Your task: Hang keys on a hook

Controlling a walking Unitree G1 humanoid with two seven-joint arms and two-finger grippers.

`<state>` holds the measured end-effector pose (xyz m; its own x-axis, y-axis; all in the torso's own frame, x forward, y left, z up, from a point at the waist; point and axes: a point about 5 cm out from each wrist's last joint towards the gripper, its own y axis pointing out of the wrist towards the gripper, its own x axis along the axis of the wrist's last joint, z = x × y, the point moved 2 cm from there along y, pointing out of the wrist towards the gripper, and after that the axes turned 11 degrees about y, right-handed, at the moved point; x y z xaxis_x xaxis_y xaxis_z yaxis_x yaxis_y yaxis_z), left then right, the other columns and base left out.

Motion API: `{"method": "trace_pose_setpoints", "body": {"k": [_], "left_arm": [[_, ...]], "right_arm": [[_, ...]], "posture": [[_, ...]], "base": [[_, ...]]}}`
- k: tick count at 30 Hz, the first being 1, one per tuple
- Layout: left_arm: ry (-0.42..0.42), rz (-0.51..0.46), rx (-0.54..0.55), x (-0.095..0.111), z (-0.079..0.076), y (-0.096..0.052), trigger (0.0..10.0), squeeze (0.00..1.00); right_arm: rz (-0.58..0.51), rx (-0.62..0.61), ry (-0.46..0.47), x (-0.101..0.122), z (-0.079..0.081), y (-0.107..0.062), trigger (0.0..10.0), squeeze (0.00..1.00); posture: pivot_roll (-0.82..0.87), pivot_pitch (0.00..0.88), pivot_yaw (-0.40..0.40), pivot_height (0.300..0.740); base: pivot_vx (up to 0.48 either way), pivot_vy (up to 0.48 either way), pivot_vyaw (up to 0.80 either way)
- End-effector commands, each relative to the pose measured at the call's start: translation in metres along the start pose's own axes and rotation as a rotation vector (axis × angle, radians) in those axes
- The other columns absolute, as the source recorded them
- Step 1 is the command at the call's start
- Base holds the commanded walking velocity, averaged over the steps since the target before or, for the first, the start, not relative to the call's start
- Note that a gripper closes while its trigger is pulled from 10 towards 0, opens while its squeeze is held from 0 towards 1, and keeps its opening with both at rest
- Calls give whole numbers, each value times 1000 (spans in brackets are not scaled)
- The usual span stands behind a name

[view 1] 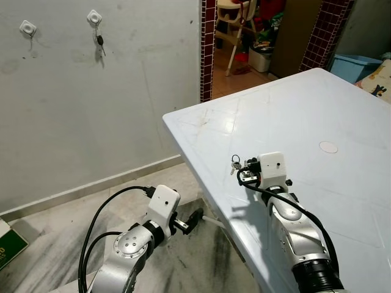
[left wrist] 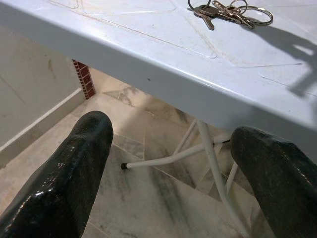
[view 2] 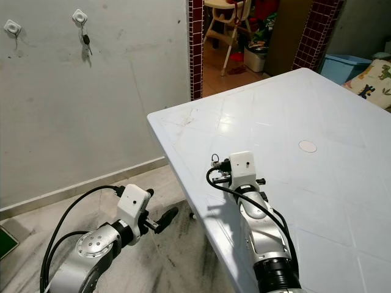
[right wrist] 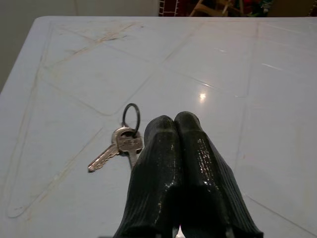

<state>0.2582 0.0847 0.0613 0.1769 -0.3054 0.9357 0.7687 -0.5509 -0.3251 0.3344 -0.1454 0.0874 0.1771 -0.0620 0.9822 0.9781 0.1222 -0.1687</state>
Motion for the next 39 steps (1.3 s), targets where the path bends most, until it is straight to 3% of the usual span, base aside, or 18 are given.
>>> {"method": "trace_pose_setpoints", "body": {"k": [1, 2, 3, 4, 6, 8, 9, 10, 12, 13, 15, 16, 23, 26, 39], "left_arm": [[24, -7, 7, 3, 3, 1, 10000, 0], [25, -7, 6, 3, 3, 1, 10000, 0], [26, -7, 6, 3, 3, 1, 10000, 0], [27, -7, 6, 3, 4, 1, 10000, 0], [28, -8, 6, 4, 4, 0, 10000, 0], [31, -6, 6, 3, 5, 0, 10000, 0], [31, -6, 6, 3, 5, 0, 10000, 0], [32, -4, 5, 3, 5, -1, 10000, 0], [37, -2, -1, 3, 4, -1, 10000, 0], [40, -2, -2, 3, 4, -1, 10000, 0], [42, -2, -3, 3, 4, -1, 10000, 0], [43, -4, -2, 4, 5, -1, 10000, 0], [43, -2, -2, 3, 5, -2, 10000, 0], [47, -3, -7, 4, 5, -1, 10000, 0], [48, -3, -4, 4, 5, -1, 10000, 0]], "right_arm": [[-42, -5, 7, 12, -2, 0, 0, 0], [-33, -1, 4, 11, -1, 0, 4196, 0], [-27, 2, 2, 11, -1, 0, 4196, 0], [-4, 4, -24, 10, 0, 0, 10000, 0], [32, 10, -68, 8, 1, 0, 10000, 0], [57, 75, -230, 17, 10, -1, 10000, 0], [57, 75, -230, 17, 10, -1, 10000, 0], [50, 95, -287, 23, 13, -1, 10000, 0], [29, 86, -300, 40, 15, -2, 10000, 455], [30, 77, -291, 43, 14, -2, 10000, 522], [32, 72, -286, 44, 14, -2, 10000, 522], [31, 63, -280, 48, 13, -4, 10000, 1000], [34, 66, -223, 46, 14, -7, 10000, 1000], [74, 74, -159, 27, 15, -9, 10000, 1000], [111, 98, -92, -4, 19, -5, 10000, 1000]], "posture": [[27, 0, 22, 740], [27, 0, 22, 740], [27, 0, 22, 740], [28, 0, 24, 740], [29, 0, 24, 740], [29, 0, 28, 740], [29, 0, 28, 740], [29, 0, 28, 740], [28, 0, 31, 740], [28, 0, 32, 740], [28, 0, 32, 740], [30, 0, 33, 740], [26, 0, 38, 740], [31, 0, 40, 740], [40, 0, 39, 740]], "base": [[0, 0, 0], [0, 0, 0], [0, 0, 0], [0, 0, 0], [0, 0, 0], [0, 0, 0], [0, 0, 0], [0, 0, 0], [0, 0, 0], [0, 0, 0], [0, 0, 0], [0, 0, 0], [0, 0, 0], [0, 0, 0], [0, 0, 0]]}}
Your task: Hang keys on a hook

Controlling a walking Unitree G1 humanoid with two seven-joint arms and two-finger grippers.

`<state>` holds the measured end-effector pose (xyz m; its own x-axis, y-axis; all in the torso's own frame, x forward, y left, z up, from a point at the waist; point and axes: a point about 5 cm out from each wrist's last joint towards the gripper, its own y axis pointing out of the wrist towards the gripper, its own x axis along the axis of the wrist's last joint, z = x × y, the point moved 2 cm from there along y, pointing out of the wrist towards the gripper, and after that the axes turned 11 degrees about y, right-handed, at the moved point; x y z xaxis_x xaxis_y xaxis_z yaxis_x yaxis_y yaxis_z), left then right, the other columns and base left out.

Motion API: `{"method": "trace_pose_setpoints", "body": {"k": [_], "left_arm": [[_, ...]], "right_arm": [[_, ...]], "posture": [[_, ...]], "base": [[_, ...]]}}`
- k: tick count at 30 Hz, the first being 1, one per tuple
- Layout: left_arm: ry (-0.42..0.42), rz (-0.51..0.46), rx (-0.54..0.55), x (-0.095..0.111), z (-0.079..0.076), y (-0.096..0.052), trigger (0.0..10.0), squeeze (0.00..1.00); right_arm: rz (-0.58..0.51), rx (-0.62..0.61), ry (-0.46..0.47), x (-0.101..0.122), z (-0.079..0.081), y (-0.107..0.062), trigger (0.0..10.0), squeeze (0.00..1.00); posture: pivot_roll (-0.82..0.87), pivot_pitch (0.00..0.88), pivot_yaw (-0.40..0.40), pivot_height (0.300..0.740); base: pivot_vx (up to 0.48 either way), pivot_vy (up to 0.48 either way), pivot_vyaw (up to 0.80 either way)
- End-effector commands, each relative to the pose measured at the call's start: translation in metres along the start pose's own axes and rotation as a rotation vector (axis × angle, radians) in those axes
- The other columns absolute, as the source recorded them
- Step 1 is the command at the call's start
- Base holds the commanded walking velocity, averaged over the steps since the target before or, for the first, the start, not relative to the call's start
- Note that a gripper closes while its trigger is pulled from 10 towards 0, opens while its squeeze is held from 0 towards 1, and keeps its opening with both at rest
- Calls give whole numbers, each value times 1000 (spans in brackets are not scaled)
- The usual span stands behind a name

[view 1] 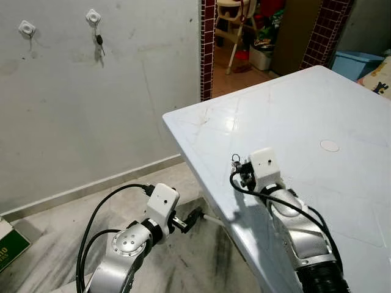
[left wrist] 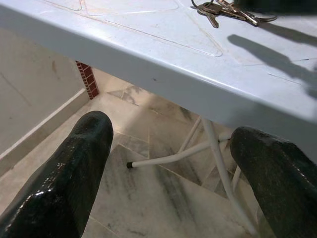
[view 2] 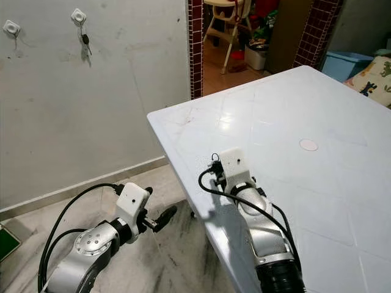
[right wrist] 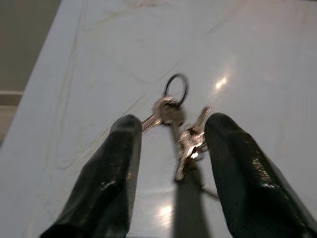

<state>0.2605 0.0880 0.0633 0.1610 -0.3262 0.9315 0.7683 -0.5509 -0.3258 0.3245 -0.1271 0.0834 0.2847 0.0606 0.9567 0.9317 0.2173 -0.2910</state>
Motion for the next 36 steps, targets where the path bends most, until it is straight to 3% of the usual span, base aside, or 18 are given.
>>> {"method": "trace_pose_setpoints", "body": {"k": [1, 11, 21, 24, 25, 26, 27, 28, 30, 31, 32, 33, 34, 35, 36], "left_arm": [[21, -3, -3, 3, 1, -1, 10000, 0], [23, -3, -5, 3, 0, -1, 10000, 0], [21, -5, -4, 3, -2, -1, 10000, 0], [20, -5, -4, 3, -2, -1, 10000, 0], [20, -5, -4, 3, -2, -1, 10000, 0], [19, -5, -4, 3, -2, -1, 10000, 0], [19, -4, -5, 3, -3, -1, 10000, 0], [19, -4, -5, 3, -3, -1, 10000, 0], [20, -4, -5, 3, -3, -2, 10000, 0], [20, -4, -5, 3, -3, -2, 10000, 0], [21, -2, -5, 2, -3, -2, 10000, 0], [21, -2, -5, 2, -3, -2, 10000, 0], [21, 0, -3, 2, -2, -3, 10000, 0], [21, 0, -3, 2, -2, -3, 10000, 0], [21, 1, -2, 2, -2, -3, 10000, 0]], "right_arm": [[-23, 4, 15, 2, 1, 2, 10000, 1000], [-28, -2, 7, -6, 3, 8, 10000, 1000], [-66, -31, 16, 2, -2, 20, 10000, 1000], [-64, -36, 9, 2, -5, 23, 10000, 961], [-61, -37, 10, 3, -6, 24, 10000, 741], [-59, -37, 10, 3, -6, 25, 10000, 741], [-59, -27, 11, 3, -6, 26, 10000, 596], [-59, -24, 12, 3, -6, 26, 10000, 596], [-61, -21, 3, 6, -7, 29, 10000, 110], [-61, -21, 3, 6, -7, 29, 10000, 110], [-58, -11, 5, 7, -7, 31, 9882, 0], [-58, -11, 5, 7, -7, 31, 9882, 0], [-57, -5, 14, 8, -7, 33, 2902, 0], [-57, -2, 22, 8, -7, 34, 2902, 0], [-57, -3, 19, 8, -7, 34, 0, 0]], "posture": [[39, 0, 40, 740], [38, 0, 38, 740], [43, 0, 35, 740], [45, 0, 33, 740], [45, 0, 33, 740], [45, 0, 33, 740], [47, 0, 32, 740], [47, 0, 32, 740], [52, 0, 31, 740], [52, 0, 31, 740], [54, 0, 31, 740], [54, 0, 31, 740], [59, 0, 28, 740], [59, 0, 28, 740], [59, 0, 28, 740]], "base": [[0, 0, 0], [0, 0, 0], [0, 0, 0], [0, 0, 0], [0, 0, 0], [0, 0, 0], [0, 0, 0], [0, 0, 0], [0, 0, 0], [0, 0, 0], [0, 0, 0], [0, 0, 0], [0, 0, 0], [0, 0, 0], [0, 0, 0]]}}
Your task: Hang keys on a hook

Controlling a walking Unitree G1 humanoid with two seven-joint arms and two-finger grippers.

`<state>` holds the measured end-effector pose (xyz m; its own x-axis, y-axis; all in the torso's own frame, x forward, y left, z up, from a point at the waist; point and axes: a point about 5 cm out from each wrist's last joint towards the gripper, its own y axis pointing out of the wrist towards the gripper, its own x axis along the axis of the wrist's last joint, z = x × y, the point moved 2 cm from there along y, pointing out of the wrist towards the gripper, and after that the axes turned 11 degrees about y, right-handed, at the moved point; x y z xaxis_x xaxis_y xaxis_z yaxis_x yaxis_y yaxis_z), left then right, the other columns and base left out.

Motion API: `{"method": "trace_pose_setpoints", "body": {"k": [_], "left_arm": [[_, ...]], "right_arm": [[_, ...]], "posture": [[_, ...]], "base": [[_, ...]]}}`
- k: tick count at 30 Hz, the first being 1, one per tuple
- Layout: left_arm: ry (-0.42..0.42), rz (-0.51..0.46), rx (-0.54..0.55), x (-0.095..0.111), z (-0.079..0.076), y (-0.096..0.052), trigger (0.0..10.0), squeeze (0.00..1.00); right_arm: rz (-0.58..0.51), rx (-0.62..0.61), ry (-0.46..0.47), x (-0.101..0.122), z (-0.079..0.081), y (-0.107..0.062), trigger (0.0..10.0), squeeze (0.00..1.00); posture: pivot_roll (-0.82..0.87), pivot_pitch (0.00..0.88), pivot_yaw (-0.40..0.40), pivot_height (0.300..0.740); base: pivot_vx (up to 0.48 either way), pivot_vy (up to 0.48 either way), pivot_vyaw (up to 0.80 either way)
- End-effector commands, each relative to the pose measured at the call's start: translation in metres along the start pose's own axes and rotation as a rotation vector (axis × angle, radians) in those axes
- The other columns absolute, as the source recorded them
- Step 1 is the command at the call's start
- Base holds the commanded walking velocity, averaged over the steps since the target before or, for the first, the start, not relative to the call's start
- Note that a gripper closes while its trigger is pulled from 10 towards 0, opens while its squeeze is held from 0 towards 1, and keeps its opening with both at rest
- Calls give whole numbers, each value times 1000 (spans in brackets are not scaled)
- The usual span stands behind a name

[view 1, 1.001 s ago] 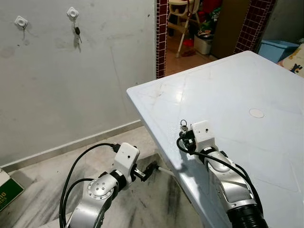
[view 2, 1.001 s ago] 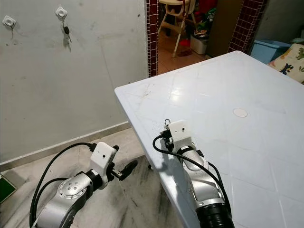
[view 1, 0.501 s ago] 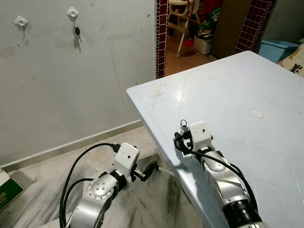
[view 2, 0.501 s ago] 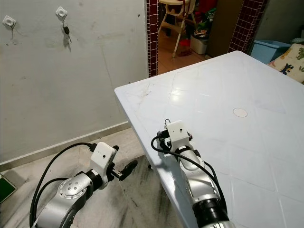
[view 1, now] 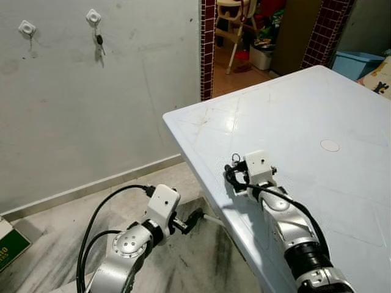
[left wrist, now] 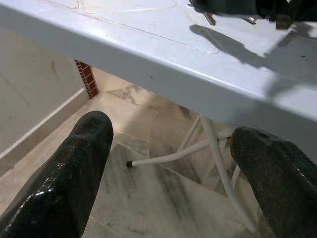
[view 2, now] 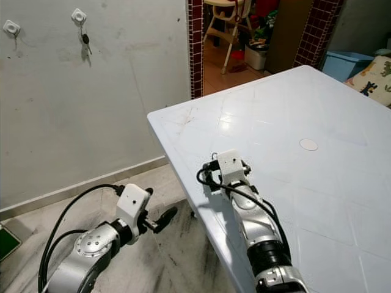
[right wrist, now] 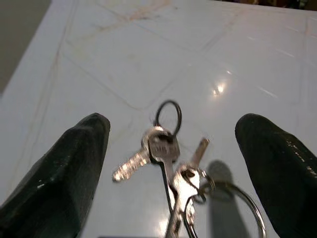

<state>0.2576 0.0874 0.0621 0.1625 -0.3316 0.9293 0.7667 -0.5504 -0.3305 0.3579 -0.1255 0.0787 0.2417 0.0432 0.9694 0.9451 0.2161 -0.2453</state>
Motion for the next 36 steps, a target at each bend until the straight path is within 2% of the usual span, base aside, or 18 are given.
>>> {"method": "trace_pose_setpoints", "body": {"k": [1, 11, 12, 13, 14, 15, 16, 19, 20, 21, 22, 23, 24, 36], "left_arm": [[17, -3, 2, 3, 1, -2, 10000, 0], [18, 1, 6, 2, 2, -3, 10000, 0], [19, 1, 5, 2, 2, -4, 10000, 0], [19, 1, 5, 2, 2, -4, 10000, 0], [20, 1, 5, 2, 2, -3, 10000, 0], [21, 1, 3, 3, 2, -4, 10000, 0], [22, 0, 2, 3, 2, -4, 10000, 0], [22, 1, 0, 3, 2, -4, 10000, 0], [23, 1, -1, 3, 2, -3, 10000, 0], [23, 1, -2, 3, 2, -3, 10000, 0], [24, 1, -3, 3, 2, -3, 10000, 0], [24, 1, -3, 3, 2, -3, 10000, 0], [24, 1, -3, 3, 2, -3, 10000, 0], [24, 1, -2, 3, 3, -3, 10000, 0]], "right_arm": [[-11, -3, 7, 4, -2, 3, 0, 0], [8, -21, 7, 0, -8, 5, 0, 0], [11, -25, 5, -1, -10, 4, 1922, 0], [11, -25, 5, -1, -10, 4, 1922, 0], [15, -28, 4, -2, -11, 4, 3059, 0], [19, -32, 3, -3, -13, 3, 6902, 0], [20, -34, 3, -4, -14, 3, 8235, 0], [34, -41, 3, -8, -17, 1, 8353, 0], [38, -43, 6, -9, -17, 1, 8157, 0], [42, -44, 11, -11, -18, 1, 5569, 0], [45, -43, 13, -12, -18, 1, 4784, 0], [45, -43, 13, -12, -18, 1, 4784, 0], [48, -42, 14, -13, -17, 1, 0, 0], [76, -27, 13, -19, -15, 0, 0, 0]], "posture": [[66, 0, 26, 740], [69, 0, 27, 740], [69, 0, 27, 740], [69, 0, 27, 740], [69, 0, 27, 740], [67, 0, 29, 740], [66, 0, 31, 740], [64, 0, 33, 740], [64, 0, 33, 740], [64, 0, 34, 740], [64, 0, 34, 740], [64, 0, 34, 740], [65, 0, 35, 740], [65, 0, 35, 740]], "base": [[0, 0, 0], [0, 0, 0], [0, 0, 0], [0, 0, 0], [0, 0, 0], [0, 0, 0], [0, 0, 0], [0, 0, 0], [0, 0, 0], [0, 0, 0], [0, 0, 0], [0, 0, 0], [0, 0, 0], [0, 0, 0]]}}
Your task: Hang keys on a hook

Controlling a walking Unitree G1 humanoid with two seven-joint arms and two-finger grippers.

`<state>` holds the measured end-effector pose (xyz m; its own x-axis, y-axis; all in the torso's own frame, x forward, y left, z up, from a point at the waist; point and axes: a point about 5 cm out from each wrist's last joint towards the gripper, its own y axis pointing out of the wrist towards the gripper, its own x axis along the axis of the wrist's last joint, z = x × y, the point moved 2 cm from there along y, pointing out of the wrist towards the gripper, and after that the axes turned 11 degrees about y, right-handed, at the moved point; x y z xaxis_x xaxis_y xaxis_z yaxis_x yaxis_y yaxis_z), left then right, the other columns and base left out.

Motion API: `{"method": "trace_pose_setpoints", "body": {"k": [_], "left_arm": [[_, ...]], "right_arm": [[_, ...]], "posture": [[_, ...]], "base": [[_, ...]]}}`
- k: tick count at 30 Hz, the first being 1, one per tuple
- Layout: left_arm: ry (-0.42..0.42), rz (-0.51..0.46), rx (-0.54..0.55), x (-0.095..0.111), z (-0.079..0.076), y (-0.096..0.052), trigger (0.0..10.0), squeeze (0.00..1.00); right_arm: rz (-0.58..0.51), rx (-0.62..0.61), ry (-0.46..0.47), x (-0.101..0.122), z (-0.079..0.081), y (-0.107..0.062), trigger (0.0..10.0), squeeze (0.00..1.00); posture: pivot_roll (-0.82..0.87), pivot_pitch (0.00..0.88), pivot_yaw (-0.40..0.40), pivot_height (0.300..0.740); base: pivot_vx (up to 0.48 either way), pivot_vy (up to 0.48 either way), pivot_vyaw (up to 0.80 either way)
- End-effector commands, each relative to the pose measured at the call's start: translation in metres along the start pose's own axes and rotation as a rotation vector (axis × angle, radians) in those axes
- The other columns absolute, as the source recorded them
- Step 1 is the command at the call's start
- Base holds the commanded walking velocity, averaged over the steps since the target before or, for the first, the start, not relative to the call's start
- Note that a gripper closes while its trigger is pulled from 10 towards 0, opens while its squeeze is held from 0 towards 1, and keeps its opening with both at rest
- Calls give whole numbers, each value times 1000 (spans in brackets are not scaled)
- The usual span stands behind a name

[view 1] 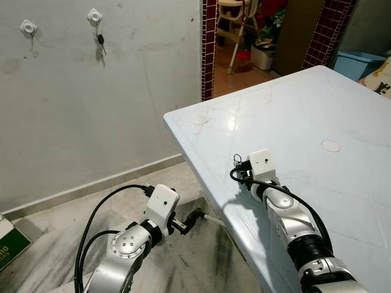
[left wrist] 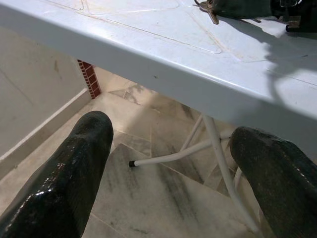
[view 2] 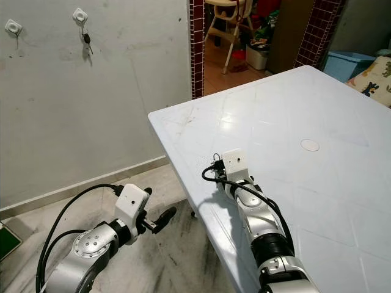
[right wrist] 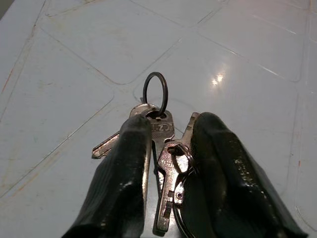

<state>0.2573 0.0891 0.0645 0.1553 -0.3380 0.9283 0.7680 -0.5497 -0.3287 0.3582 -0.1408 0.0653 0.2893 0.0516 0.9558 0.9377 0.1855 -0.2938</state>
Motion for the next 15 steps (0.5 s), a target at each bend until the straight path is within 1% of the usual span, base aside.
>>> {"method": "trace_pose_setpoints", "body": {"k": [1, 15], "left_arm": [[15, 3, -4, 1, 1, -1, 10000, 0], [15, 2, -6, 1, 1, 0, 10000, 0]], "right_arm": [[25, 1, 12, -6, 0, 0, 0, 0], [16, -20, 18, -6, -4, -1, 0, 0]], "posture": [[64, 0, 36, 740], [61, 0, 38, 740]], "base": [[0, 0, 0], [0, 0, 0]]}}
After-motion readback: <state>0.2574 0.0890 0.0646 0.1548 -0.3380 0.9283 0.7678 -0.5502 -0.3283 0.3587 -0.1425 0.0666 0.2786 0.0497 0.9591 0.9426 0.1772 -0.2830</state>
